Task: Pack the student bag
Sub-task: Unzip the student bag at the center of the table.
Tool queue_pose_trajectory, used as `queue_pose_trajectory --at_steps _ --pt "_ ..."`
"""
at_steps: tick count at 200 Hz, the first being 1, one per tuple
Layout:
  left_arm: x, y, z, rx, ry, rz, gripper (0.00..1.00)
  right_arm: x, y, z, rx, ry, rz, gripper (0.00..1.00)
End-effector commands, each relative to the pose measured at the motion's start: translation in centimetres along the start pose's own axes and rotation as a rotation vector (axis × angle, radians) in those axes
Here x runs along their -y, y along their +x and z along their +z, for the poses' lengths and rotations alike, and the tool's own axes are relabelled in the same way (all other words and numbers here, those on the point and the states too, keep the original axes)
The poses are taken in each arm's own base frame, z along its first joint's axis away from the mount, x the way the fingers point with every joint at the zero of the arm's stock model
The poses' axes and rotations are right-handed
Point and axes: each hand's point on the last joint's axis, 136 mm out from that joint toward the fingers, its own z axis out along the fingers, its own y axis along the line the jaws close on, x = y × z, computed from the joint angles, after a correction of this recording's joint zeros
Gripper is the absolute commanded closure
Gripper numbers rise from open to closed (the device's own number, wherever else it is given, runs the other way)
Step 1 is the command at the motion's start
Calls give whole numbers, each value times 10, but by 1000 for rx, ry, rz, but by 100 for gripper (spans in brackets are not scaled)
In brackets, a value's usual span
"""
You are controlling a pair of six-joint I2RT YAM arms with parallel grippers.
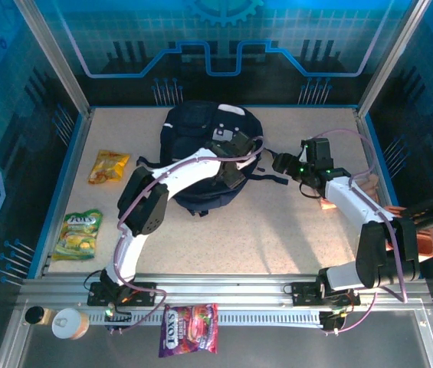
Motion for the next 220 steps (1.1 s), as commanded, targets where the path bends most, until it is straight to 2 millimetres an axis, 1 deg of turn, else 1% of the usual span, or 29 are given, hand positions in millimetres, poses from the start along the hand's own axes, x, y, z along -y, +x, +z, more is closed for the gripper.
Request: queue_pose_trajectory --at_steps 1,19,38,69,93,111,113,116,145,160,171,174,189,220 --pt "-11 -7 2 1 -95 -32 41 3 0 -3 -1 -10 30 14" --pt "-17 -6 4 -3 -141 -49 51 4 1 -2 -6 -8 34 15" --pt "-22 -8 -2 6 -162 -82 62 3 1 -2 -7 -11 34 15" --pt "-24 -14 -20 52 -134 -143 82 -1 0 -1 -7 -35 30 15" --pt "-25 -15 -35 101 -113 -186 100 -10 -1 1 -10 -86 20 15" --pt "-25 -16 -46 152 -93 -214 100 -21 -4 2 -6 -144 10 16" --pt "-25 -16 -48 158 -91 -218 100 -18 4 5 -24 -141 16 15" --pt "-25 -16 -50 164 -87 -224 100 -18 5 6 -28 -147 16 15" --pt "-23 -14 -71 223 -30 -258 100 -34 7 10 -46 -233 11 16" --pt "-19 -13 -84 261 9 -266 100 -48 7 12 -53 -282 -7 17" --pt "-16 -12 -92 287 35 -268 100 -56 14 16 -75 -305 -17 17" --pt "-16 -12 -94 296 39 -269 100 -64 5 13 -58 -323 -29 17" --pt "-15 -11 -105 328 57 -275 100 -82 4 18 -72 -363 -49 19" --pt "-15 -3 -111 349 67 -285 100 -111 -1 36 -88 -439 -77 22"
